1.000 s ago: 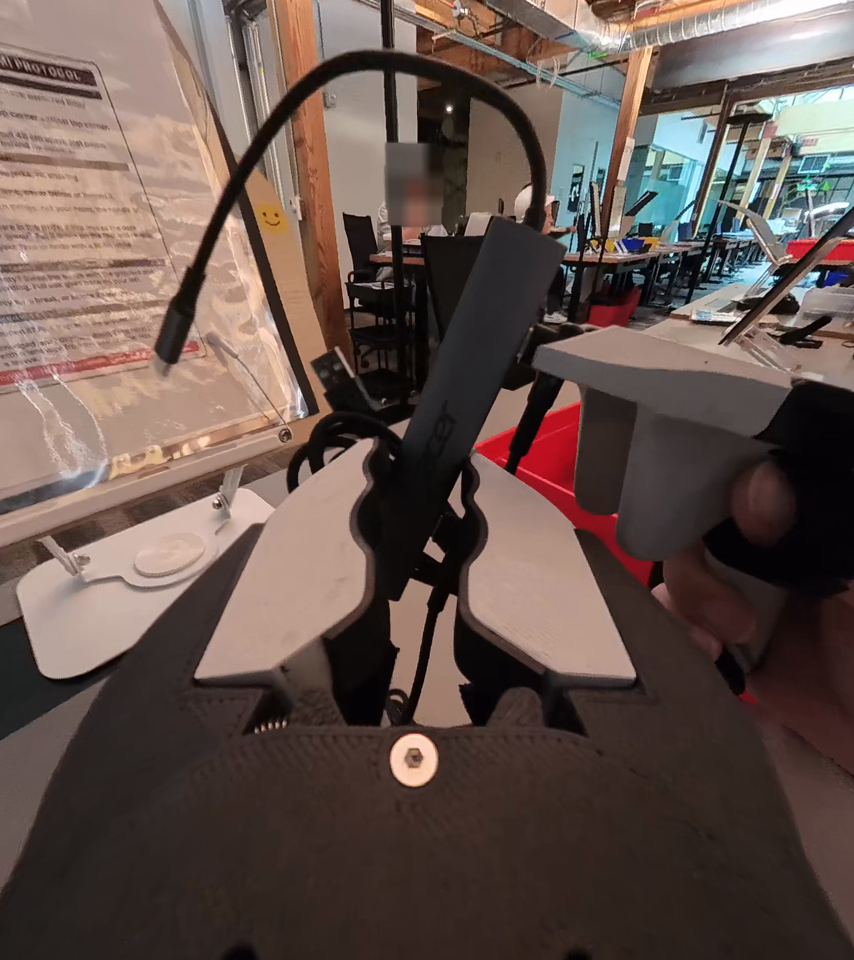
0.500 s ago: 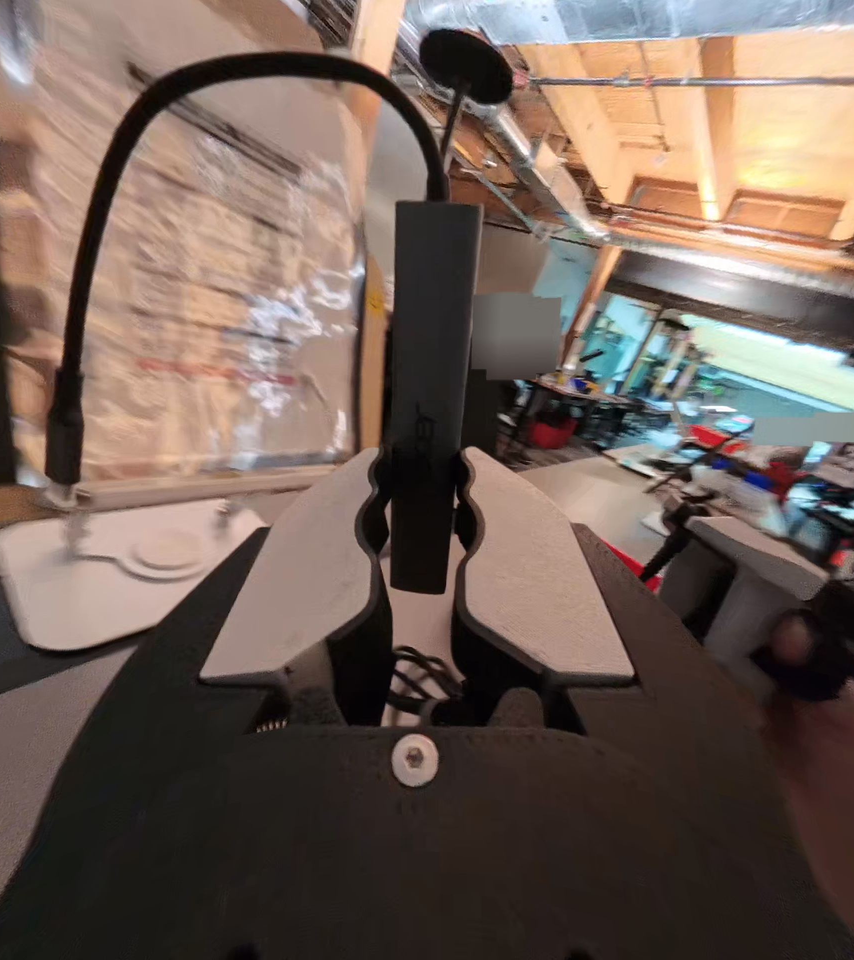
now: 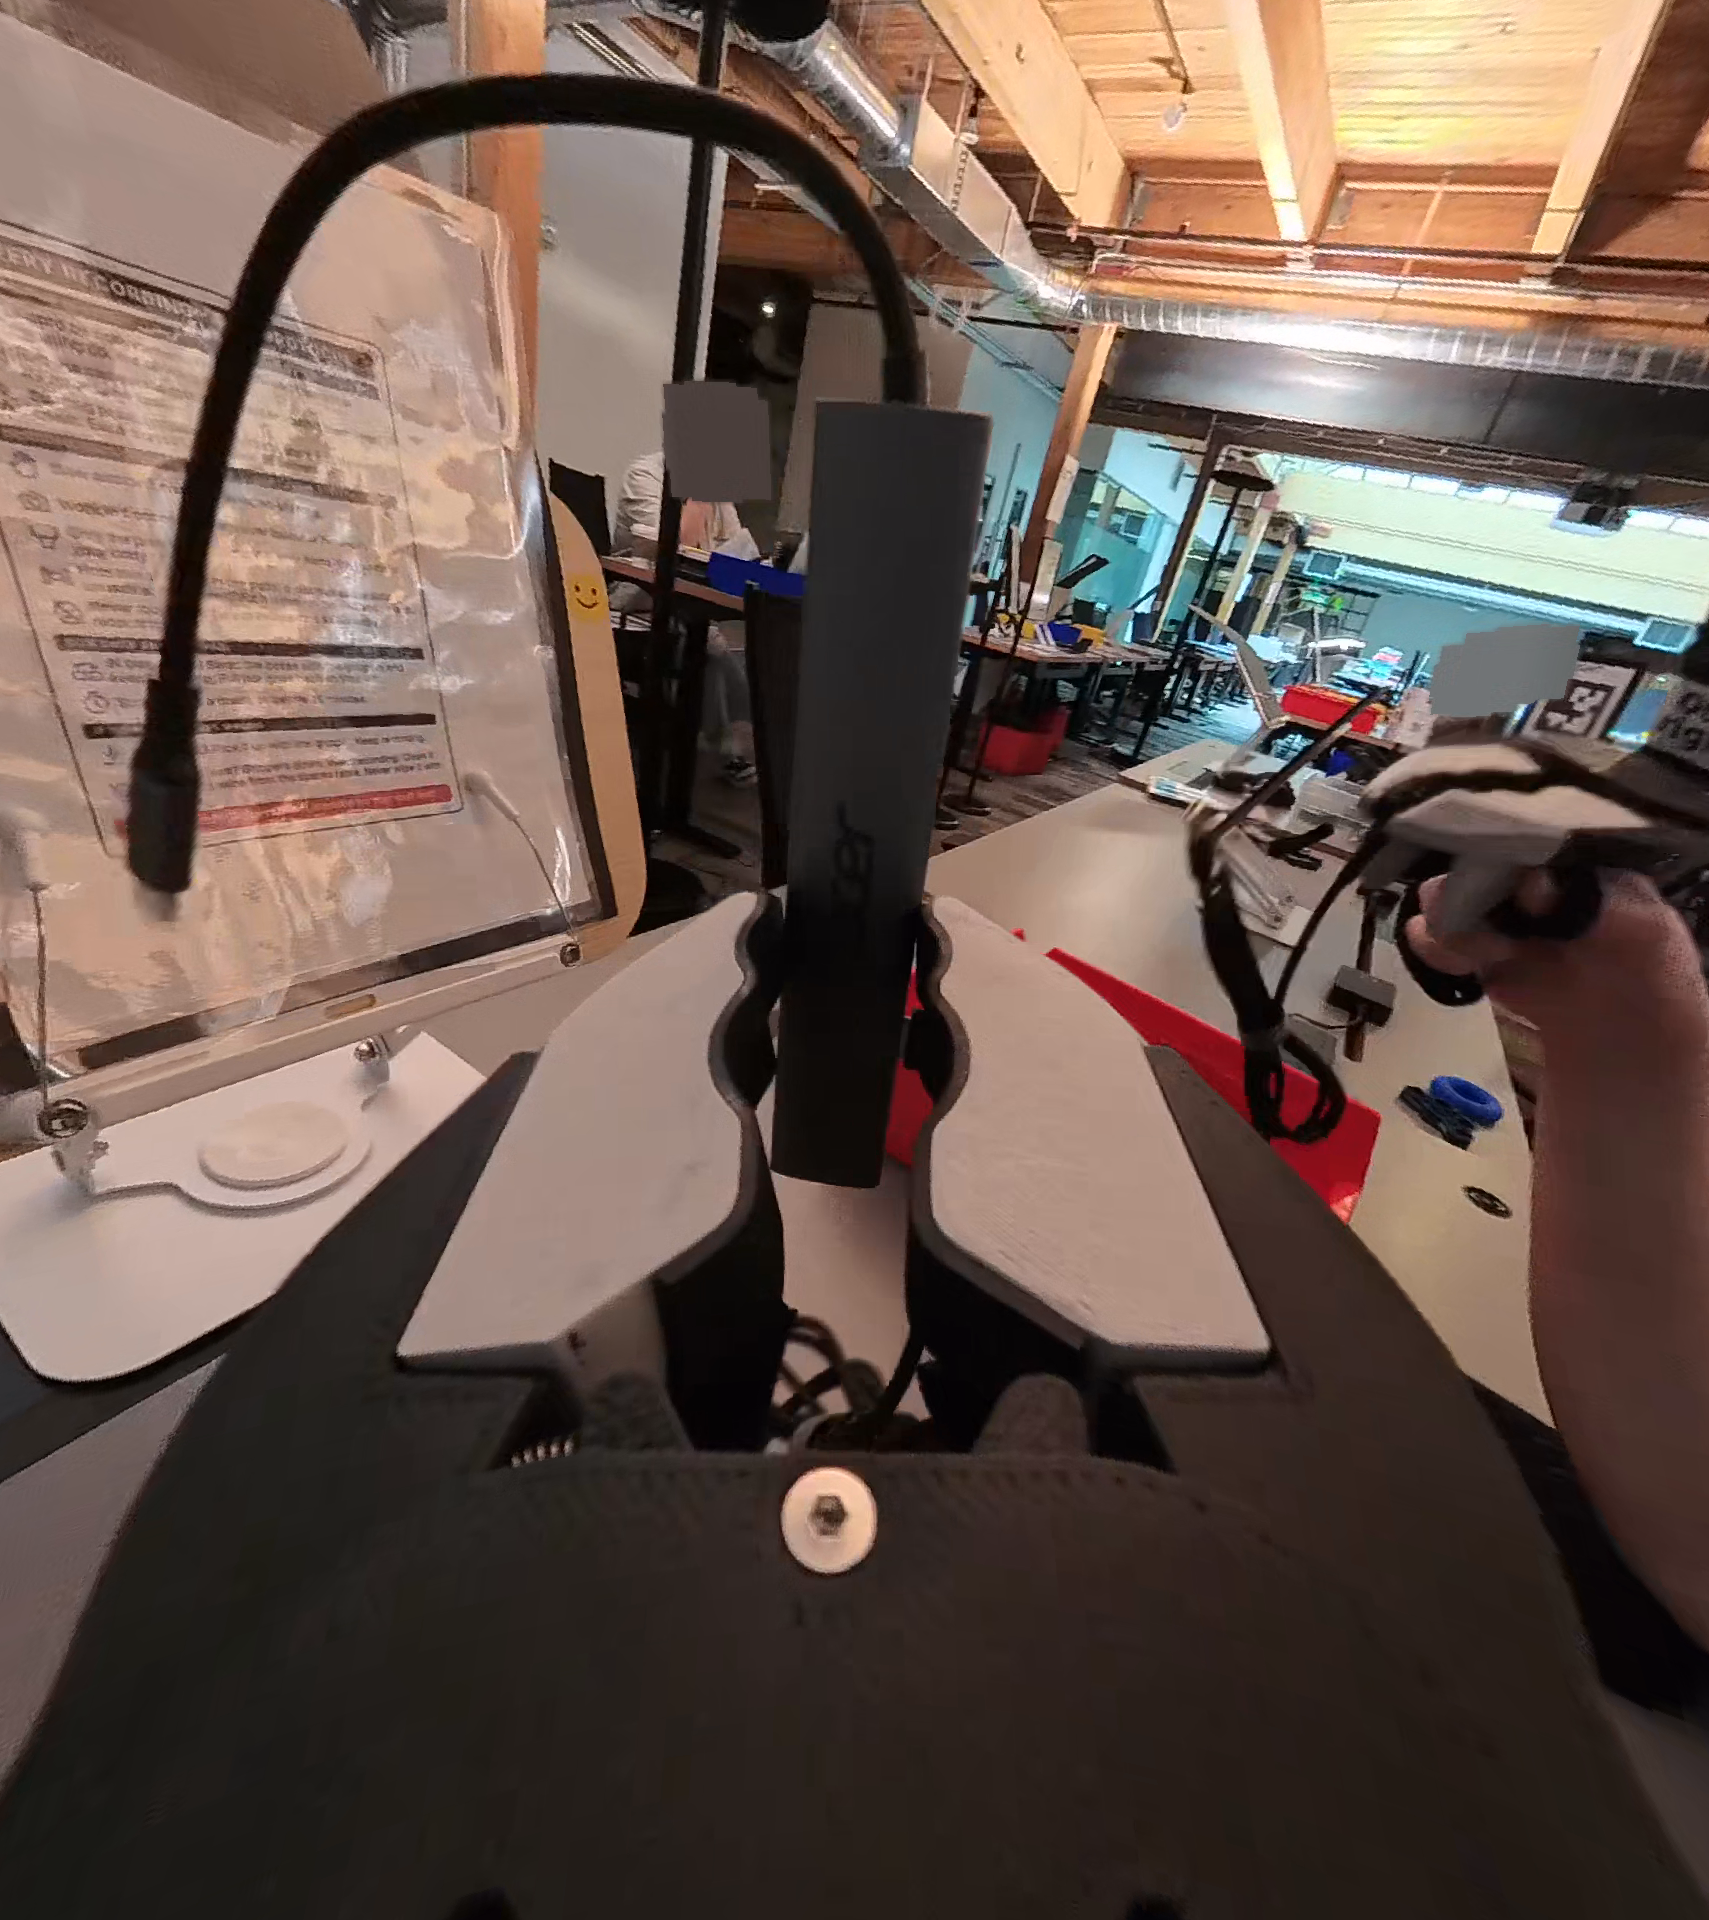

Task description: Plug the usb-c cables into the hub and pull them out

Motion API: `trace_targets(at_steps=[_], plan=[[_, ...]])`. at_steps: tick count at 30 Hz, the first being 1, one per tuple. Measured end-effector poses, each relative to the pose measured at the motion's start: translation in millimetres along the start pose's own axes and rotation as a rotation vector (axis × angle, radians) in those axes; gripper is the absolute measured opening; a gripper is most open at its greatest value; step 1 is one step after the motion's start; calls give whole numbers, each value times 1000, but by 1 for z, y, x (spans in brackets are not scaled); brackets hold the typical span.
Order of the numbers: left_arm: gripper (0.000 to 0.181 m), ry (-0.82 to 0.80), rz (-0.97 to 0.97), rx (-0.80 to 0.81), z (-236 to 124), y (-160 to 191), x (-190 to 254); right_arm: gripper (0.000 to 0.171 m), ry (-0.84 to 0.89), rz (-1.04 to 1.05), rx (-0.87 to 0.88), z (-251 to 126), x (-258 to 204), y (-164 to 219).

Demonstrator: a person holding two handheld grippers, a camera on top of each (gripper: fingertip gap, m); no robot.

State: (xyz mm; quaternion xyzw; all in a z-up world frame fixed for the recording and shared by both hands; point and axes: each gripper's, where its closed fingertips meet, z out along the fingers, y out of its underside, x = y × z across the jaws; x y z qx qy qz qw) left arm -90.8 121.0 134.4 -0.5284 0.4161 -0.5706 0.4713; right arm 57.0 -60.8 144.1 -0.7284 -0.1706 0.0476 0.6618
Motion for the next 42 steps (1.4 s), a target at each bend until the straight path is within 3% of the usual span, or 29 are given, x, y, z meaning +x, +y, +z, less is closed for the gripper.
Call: trace_targets(at_steps=[4, 9, 12, 15, 18, 21, 25, 29, 36, 37, 38, 42], plan=[[23, 30, -7, -2, -2, -2, 5, 9, -94, 15, -235, -21, 14, 67], [23, 39, 24, -33, 2, 3, 13, 10, -160, 188, -692, -43, 28, 190], [23, 49, 52, -66, 7, 10, 19, 14, -172, 229, -748, -36, 36, 217], [23, 58, 75, -96, 13, 18, 25, 40, -106, 219, -611, -14, 49, 191], [23, 96, 81, -129, 18, 26, 36, 46, -38, 57, -447, 15, 49, 142], [23, 121, 115, -172, 26, 38, 47, 51, -85, -27, -241, 51, 16, 83], [23, 170, 150, -253, 37, 62, 65, 53, -255, 27, 43, 88, -48, 17], [23, 226, 181, -303, 43, 79, 81, 57, -317, 86, 136, 99, -73, -2], [23, 345, 199, -390, 46, 102, 108, 58, -436, 192, 155, 107, -84, 4], [23, 360, 196, -398, 46, 104, 111, 54, -463, 194, 157, 106, -87, 5], [23, 375, 190, -402, 45, 105, 114, 27, -501, 182, 158, 103, -90, 6], [24, 436, 151, -366, 42, 98, 123, 23, -539, 228, 165, 96, -88, 1]])
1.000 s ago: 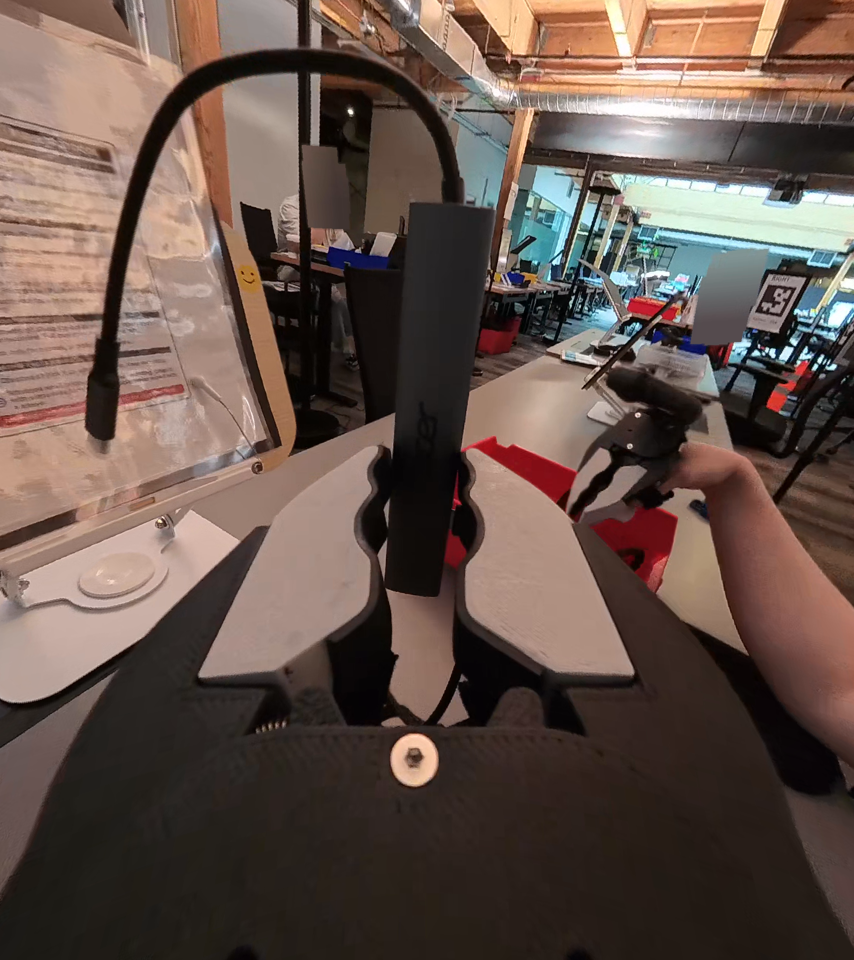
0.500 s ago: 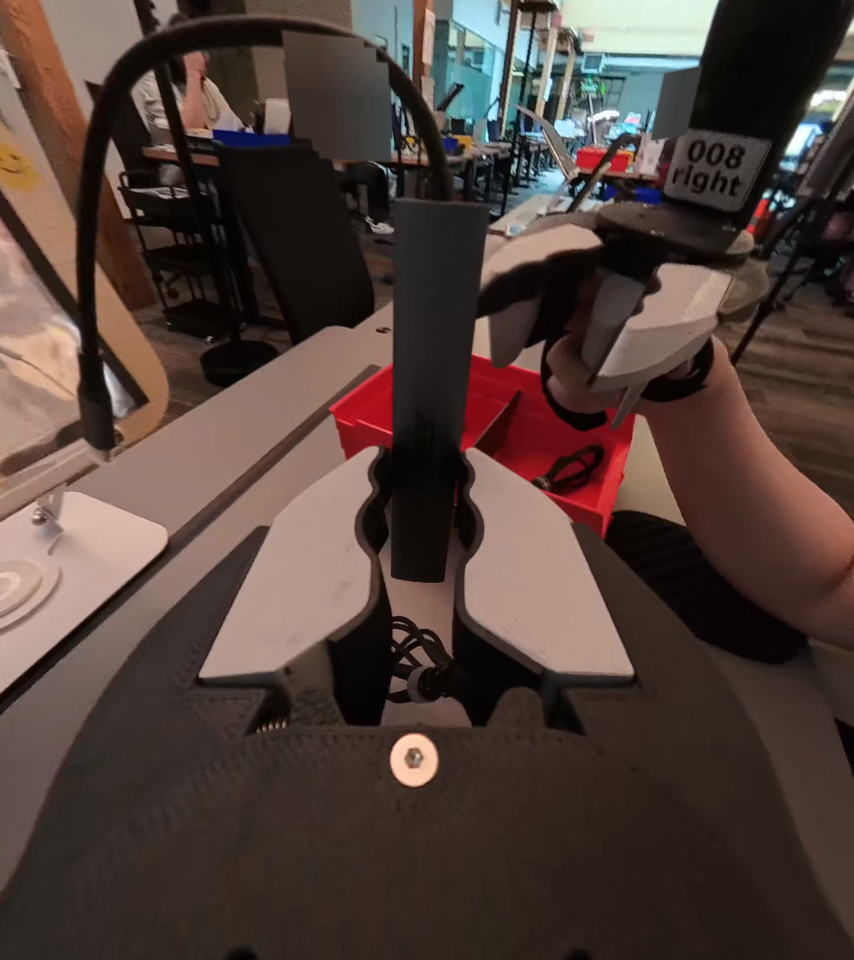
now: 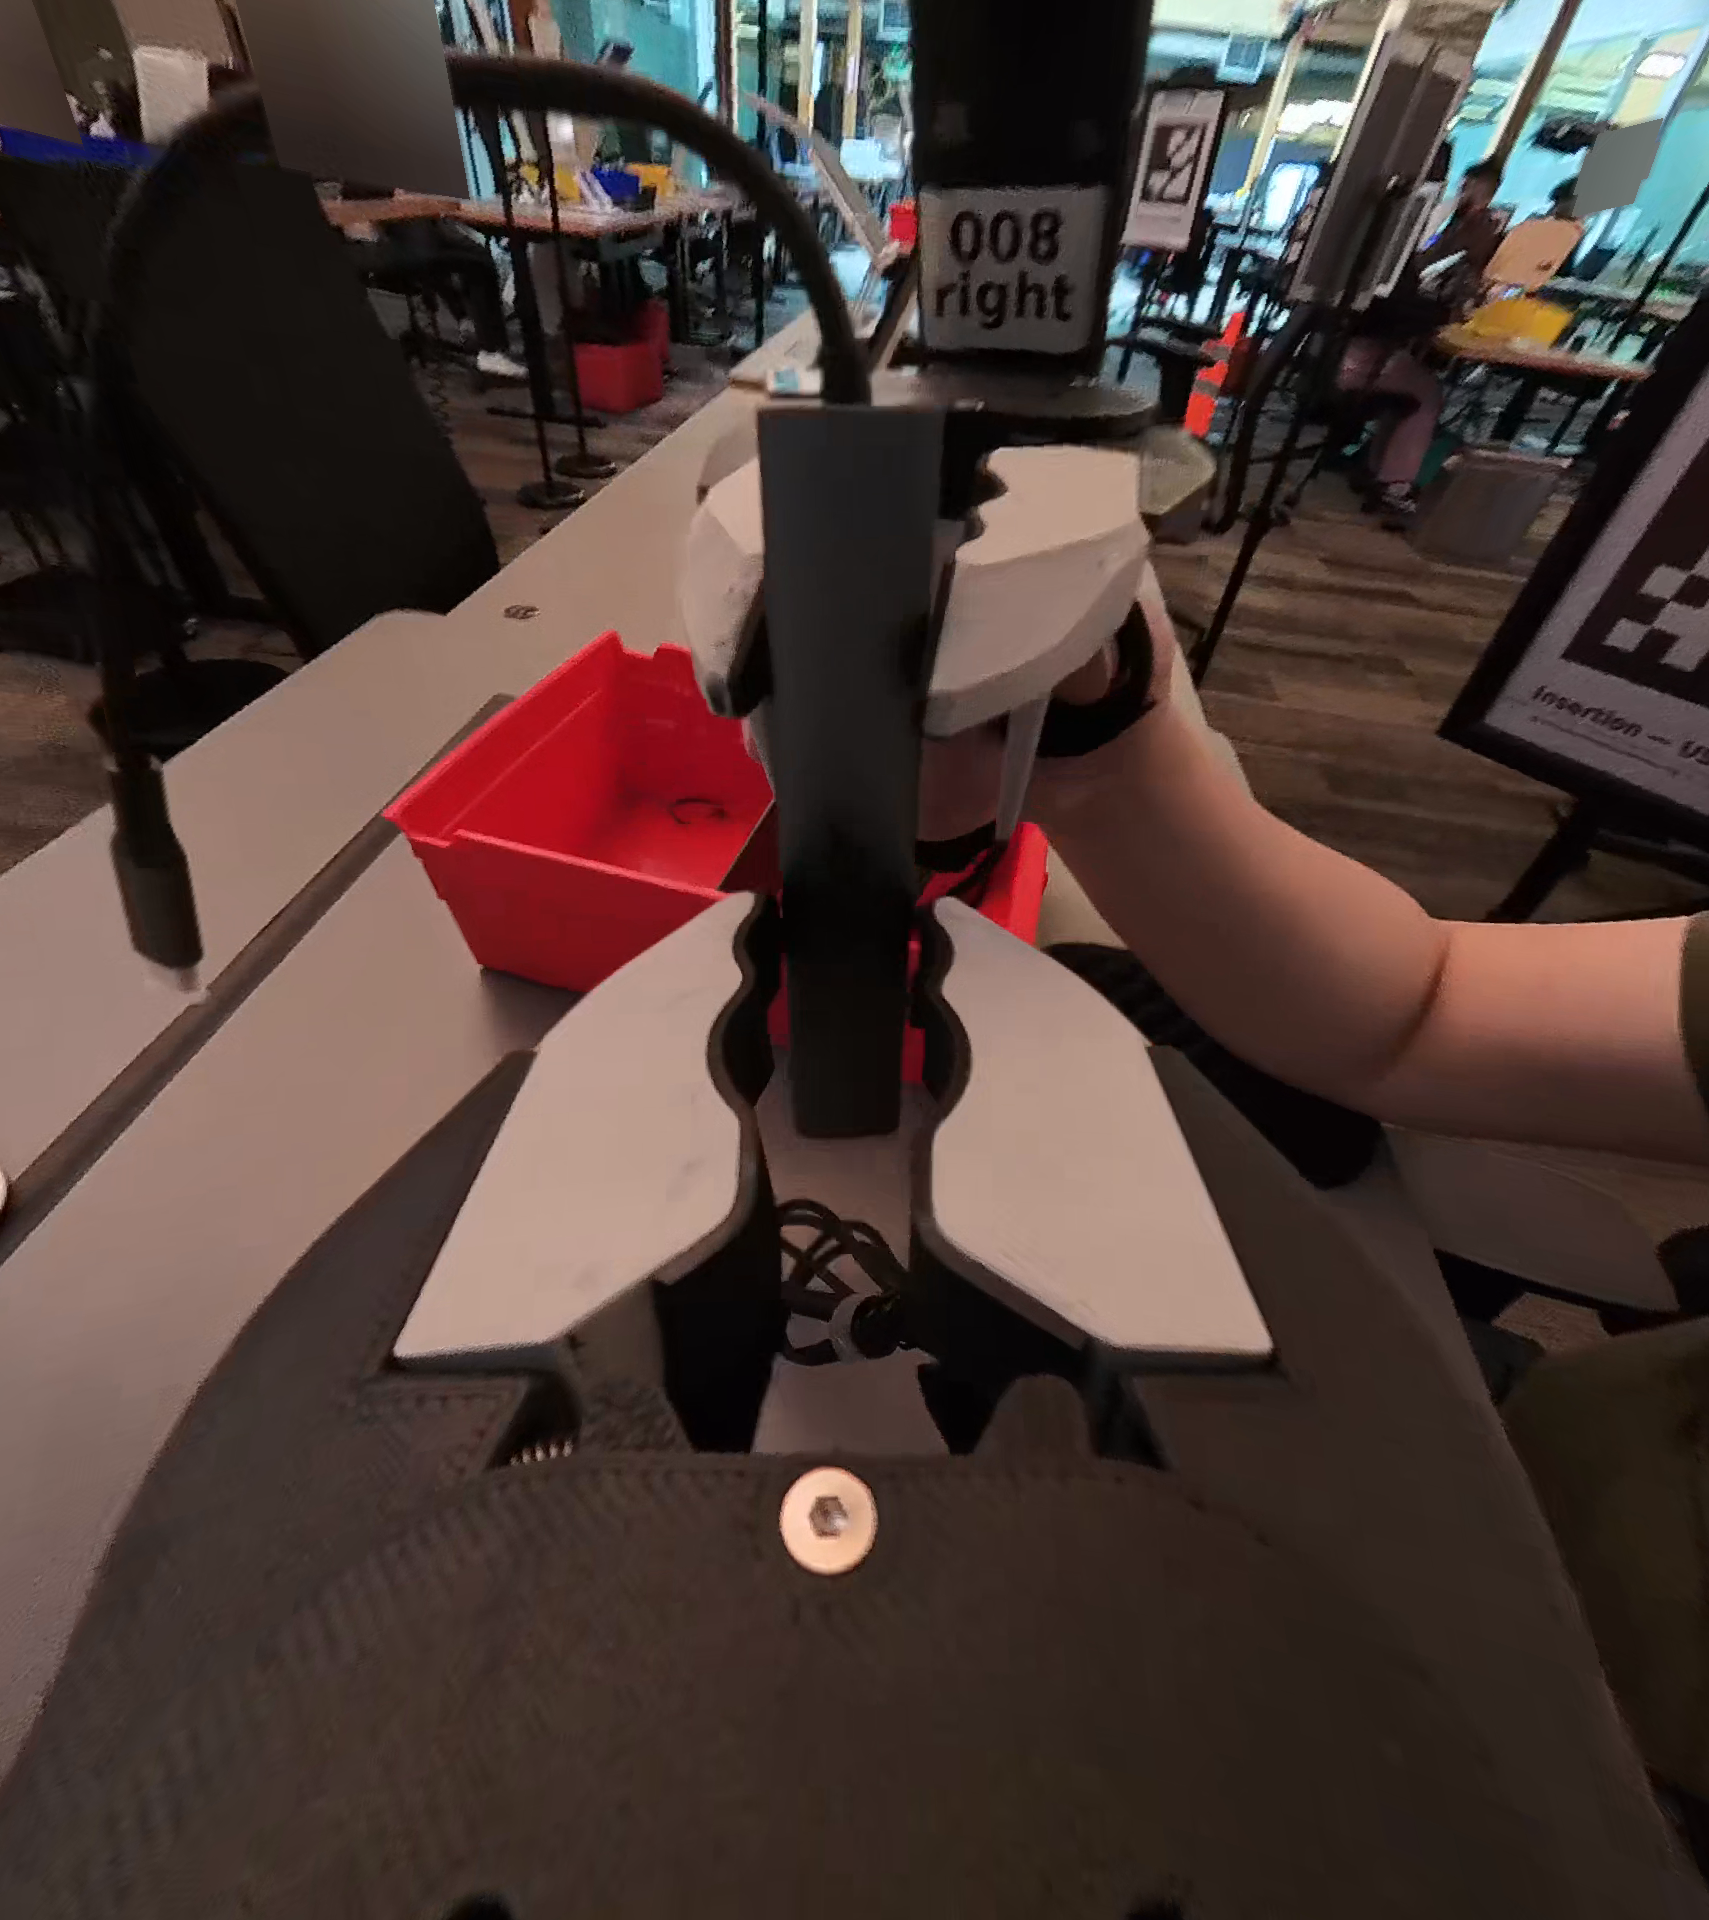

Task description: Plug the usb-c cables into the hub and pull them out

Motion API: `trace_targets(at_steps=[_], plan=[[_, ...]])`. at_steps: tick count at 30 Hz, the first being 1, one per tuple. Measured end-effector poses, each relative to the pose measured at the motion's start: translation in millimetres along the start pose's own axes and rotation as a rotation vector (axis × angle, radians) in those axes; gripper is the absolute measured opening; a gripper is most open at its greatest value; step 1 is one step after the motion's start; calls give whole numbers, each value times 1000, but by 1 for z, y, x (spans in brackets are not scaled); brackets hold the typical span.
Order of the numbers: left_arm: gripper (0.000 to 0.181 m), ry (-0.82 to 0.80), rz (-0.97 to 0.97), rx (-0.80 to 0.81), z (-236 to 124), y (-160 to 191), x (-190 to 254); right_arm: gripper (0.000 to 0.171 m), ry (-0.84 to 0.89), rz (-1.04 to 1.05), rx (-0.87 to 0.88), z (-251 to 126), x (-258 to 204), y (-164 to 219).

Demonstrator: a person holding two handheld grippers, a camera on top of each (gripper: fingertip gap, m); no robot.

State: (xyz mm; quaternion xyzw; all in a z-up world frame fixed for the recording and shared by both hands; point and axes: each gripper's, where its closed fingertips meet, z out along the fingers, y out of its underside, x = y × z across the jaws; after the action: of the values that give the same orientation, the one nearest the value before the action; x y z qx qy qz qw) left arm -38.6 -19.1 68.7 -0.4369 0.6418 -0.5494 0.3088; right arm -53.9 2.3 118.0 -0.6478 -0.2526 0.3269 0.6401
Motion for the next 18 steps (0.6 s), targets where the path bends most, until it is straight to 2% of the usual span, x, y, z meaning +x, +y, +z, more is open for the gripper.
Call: trace_targets(at_steps=[3, 6, 10, 15, 18], plan=[[54, -22, -10, 63, -16, -15, -6, 23, 4, 41, 40, -8, 1, -10], [55, -69, 12, 46, -28, -14, -15, 23, 15, 34, 55, -14, 0, -16], [56, -45, 23, -75, -13, 10, -11, 23, 21, 24, 76, -17, -4, -23], [48, 38, 4, -55, 6, 16, 5, 23, 0, 20, 107, -19, -13, -32], [49, 184, -9, -13, 8, 14, 25, 23, -85, 34, 103, -16, -26, -32]])
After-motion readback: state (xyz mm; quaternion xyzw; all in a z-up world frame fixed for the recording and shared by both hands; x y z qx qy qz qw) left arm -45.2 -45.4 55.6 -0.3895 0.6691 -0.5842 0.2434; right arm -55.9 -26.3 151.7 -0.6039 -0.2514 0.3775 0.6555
